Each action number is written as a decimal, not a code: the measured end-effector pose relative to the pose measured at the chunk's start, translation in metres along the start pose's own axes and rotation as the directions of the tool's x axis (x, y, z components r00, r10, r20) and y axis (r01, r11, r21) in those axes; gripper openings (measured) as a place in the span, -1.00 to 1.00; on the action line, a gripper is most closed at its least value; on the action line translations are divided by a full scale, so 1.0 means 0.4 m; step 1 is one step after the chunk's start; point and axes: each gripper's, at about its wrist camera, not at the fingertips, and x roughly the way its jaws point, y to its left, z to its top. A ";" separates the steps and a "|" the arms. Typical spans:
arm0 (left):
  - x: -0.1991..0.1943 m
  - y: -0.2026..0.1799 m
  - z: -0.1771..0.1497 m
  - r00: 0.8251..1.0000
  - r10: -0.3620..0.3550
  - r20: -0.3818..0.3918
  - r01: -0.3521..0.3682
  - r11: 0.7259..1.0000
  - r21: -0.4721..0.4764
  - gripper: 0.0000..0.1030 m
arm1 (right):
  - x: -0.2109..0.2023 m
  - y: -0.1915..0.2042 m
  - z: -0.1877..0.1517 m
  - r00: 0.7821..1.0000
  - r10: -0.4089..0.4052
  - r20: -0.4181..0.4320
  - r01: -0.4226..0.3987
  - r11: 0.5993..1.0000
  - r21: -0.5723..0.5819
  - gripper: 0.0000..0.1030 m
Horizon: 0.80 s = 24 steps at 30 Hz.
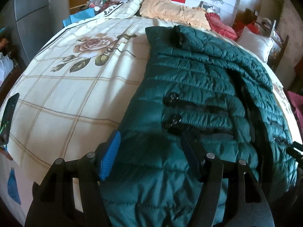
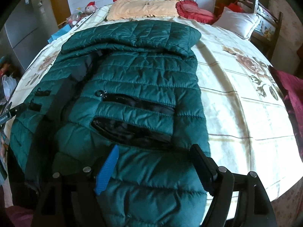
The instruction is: Fold large clothes
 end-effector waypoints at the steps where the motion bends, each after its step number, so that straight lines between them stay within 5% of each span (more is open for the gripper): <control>1: -0.002 0.003 -0.005 1.000 0.001 -0.002 0.000 1.000 0.001 0.28 | -0.005 -0.005 -0.003 1.000 -0.001 0.001 0.001 1.000 0.003 0.49; 24: -0.011 0.068 -0.073 0.996 -0.037 -0.086 0.033 0.999 -0.039 0.32 | -0.008 -0.076 -0.070 0.996 0.061 -0.071 -0.056 0.995 0.082 0.56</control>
